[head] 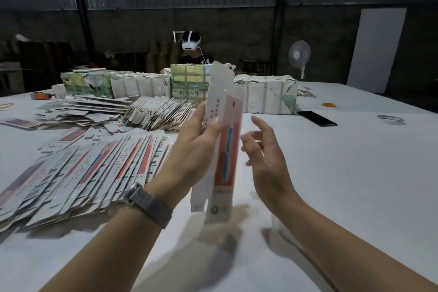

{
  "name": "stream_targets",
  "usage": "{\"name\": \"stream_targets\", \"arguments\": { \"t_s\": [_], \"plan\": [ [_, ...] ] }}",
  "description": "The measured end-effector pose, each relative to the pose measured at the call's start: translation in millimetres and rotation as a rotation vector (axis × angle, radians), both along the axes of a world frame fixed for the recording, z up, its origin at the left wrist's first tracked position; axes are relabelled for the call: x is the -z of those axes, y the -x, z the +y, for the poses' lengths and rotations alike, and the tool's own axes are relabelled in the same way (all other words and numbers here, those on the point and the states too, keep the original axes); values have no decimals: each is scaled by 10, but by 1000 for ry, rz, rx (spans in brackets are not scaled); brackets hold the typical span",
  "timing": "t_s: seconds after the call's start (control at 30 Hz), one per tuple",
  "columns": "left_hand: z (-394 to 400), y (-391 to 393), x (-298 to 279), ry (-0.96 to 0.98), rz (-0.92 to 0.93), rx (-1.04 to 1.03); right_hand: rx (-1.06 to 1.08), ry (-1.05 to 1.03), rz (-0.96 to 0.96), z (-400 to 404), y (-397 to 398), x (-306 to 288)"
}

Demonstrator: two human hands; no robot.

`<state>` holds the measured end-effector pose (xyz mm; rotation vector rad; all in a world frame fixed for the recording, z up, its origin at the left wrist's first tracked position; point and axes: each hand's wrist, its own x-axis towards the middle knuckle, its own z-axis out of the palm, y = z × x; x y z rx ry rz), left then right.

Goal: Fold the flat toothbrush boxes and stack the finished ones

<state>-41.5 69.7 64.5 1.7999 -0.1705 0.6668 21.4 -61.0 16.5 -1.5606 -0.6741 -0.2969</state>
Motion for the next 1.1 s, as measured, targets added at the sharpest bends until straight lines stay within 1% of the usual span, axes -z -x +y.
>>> {"name": "stream_targets", "arguments": {
  "t_s": [0.07,0.13,0.23,0.33,0.43,0.53,0.7,0.83,0.97,1.03,1.1],
  "plan": [
    [-65,6,60,255,81,142,-29,-9,0,23,7,-49],
    [-123,3,133,452,181,232,-56,5,27,42,47,-68],
    [-145,-11,238,659,331,283,-79,12,54,75,129,-2],
    [-137,-50,307,761,376,370,-33,28,52,77,161,12],
    [-117,-81,319,770,382,454,-12,42,36,69,171,-34],
    [-82,-112,316,756,366,453,-59,18,44,88,179,-44],
    [-87,-140,331,755,348,423,-110,-24,4,115,206,-82],
    [-100,-118,314,677,337,443,-176,-65,40,78,184,-162],
    [-132,-79,276,753,353,564,-329,-95,133,-9,149,-270],
    [-111,-80,268,778,352,602,-356,-93,153,-31,132,-296],
    [-96,-80,267,764,342,614,-355,-98,157,-32,132,-319]
  ]
}}
